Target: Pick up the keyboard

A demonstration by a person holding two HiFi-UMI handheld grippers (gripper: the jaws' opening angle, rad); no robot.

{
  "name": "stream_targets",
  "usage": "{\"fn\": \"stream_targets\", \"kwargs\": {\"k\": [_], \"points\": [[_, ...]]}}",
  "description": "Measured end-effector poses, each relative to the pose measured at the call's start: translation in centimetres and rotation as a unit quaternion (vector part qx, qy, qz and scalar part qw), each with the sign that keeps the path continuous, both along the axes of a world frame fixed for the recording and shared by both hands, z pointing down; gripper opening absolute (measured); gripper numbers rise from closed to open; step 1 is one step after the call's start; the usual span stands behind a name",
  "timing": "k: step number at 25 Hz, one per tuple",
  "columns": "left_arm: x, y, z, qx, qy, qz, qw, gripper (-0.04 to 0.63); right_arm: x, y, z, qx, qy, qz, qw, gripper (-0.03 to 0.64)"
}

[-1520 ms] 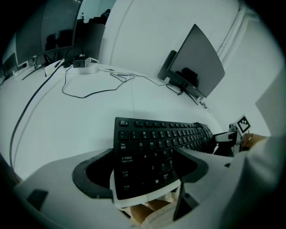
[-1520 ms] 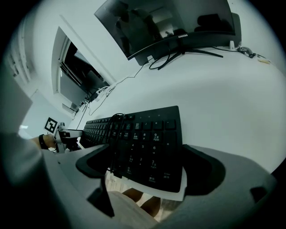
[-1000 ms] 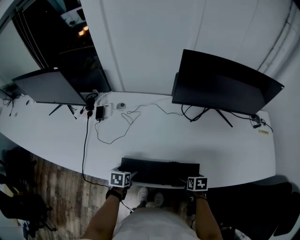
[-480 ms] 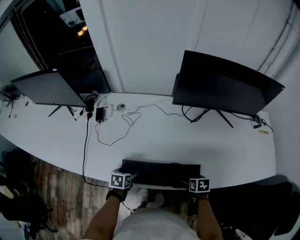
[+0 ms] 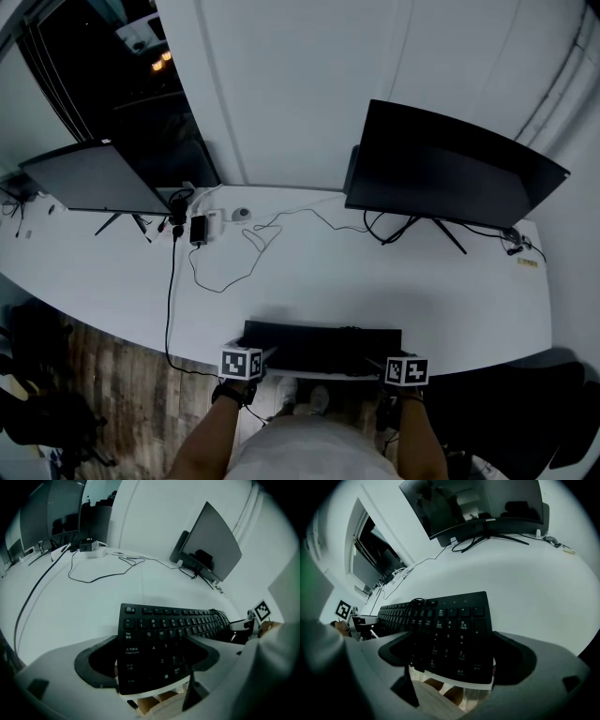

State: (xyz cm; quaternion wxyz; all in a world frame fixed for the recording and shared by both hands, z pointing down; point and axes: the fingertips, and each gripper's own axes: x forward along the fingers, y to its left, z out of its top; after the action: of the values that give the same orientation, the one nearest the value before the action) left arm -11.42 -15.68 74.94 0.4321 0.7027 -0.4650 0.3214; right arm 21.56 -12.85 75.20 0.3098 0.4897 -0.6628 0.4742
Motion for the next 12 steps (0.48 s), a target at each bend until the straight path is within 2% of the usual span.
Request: {"fn": "stream_targets", "kwargs": {"k": [12], "points": [[-0.22, -0.01, 0.12, -0.010, 0.004, -0.020, 0.9997, 0.402, 0.20, -0.11, 0.11, -0.004, -0.010, 0.013, 1.000, 0.488]]}}
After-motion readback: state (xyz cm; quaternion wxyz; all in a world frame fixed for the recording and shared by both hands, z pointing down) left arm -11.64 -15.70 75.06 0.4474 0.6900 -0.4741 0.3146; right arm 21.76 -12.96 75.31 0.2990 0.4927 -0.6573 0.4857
